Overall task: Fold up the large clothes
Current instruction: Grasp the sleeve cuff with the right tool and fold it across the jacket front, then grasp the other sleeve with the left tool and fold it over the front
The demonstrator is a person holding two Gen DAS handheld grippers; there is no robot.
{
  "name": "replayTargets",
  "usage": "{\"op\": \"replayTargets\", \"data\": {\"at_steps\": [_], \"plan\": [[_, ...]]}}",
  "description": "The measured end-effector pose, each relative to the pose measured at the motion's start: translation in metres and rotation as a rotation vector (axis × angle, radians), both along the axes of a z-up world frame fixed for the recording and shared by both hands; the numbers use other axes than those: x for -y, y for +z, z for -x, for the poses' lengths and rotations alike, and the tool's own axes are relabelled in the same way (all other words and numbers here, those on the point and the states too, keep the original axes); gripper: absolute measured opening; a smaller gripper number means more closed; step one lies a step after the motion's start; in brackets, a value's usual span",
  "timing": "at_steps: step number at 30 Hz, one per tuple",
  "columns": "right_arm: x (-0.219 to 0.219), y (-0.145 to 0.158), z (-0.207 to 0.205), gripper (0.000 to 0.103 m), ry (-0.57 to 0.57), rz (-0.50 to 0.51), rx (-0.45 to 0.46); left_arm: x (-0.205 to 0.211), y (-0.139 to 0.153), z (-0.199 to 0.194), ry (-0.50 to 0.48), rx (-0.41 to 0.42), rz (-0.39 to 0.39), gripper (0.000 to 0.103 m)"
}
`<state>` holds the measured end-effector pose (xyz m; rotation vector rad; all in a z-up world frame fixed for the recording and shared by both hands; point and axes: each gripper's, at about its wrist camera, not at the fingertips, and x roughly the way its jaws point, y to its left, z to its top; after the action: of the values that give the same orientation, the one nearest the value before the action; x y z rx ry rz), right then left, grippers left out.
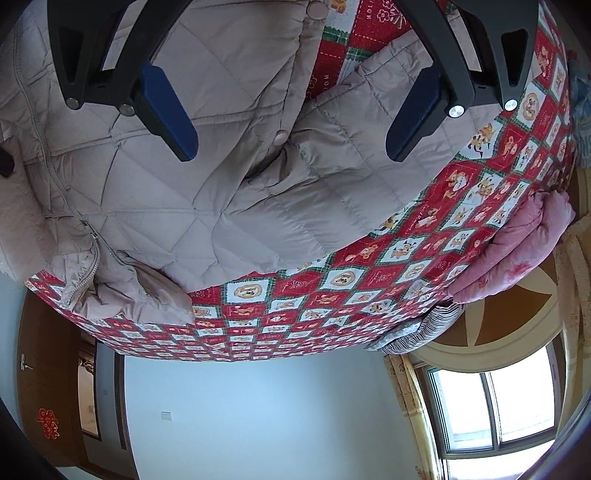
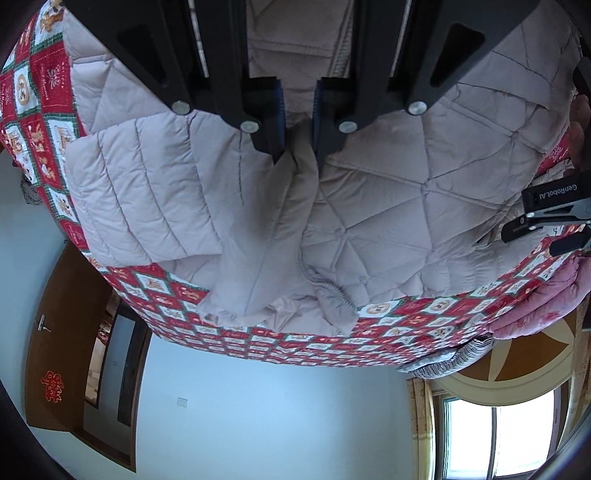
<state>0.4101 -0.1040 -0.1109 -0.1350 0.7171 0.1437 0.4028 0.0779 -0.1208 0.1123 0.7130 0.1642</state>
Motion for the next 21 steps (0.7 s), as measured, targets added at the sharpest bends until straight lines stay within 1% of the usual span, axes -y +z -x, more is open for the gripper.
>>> {"op": "replayTargets", "data": {"at_steps": [1, 4, 5, 6, 9, 11, 13, 15, 18, 21], "plan": [[-0.003, -0.004, -0.001, 0.014, 0.007, -0.003, -0.011, 0.0, 0.0, -0.001, 0.0, 0.0, 0.0, 0.102], [-0.009, -0.014, -0.003, 0.025, 0.049, -0.034, -0.052, 0.003, 0.001, -0.002, -0.004, -0.002, -0.008, 0.102], [-0.01, -0.015, -0.002, 0.042, 0.067, -0.048, -0.065, 0.005, 0.002, -0.002, -0.006, -0.003, -0.009, 0.102], [-0.009, -0.014, 0.001, 0.054, 0.084, -0.064, -0.074, 0.006, 0.003, -0.002, -0.007, -0.002, -0.009, 0.102], [-0.009, -0.006, 0.017, 0.06, 0.11, -0.074, -0.059, 0.012, 0.007, 0.0, -0.005, 0.008, -0.008, 0.102], [-0.005, 0.003, 0.029, 0.062, 0.14, -0.081, -0.04, 0.019, 0.009, 0.0, -0.01, 0.008, 0.001, 0.102], [0.003, 0.009, 0.037, 0.063, 0.126, -0.068, -0.015, 0.032, 0.011, 0.002, -0.028, 0.01, 0.004, 0.102], [0.023, 0.014, 0.042, 0.063, 0.09, -0.09, -0.009, 0.048, 0.013, 0.002, -0.055, 0.011, 0.003, 0.102], [0.054, 0.017, 0.044, 0.066, -0.016, -0.09, 0.009, 0.073, 0.013, 0.002, -0.106, -0.01, 0.032, 0.102], [0.076, 0.007, 0.043, 0.067, -0.095, -0.081, -0.007, 0.098, 0.007, -0.002, -0.16, -0.05, 0.069, 0.102]]}}
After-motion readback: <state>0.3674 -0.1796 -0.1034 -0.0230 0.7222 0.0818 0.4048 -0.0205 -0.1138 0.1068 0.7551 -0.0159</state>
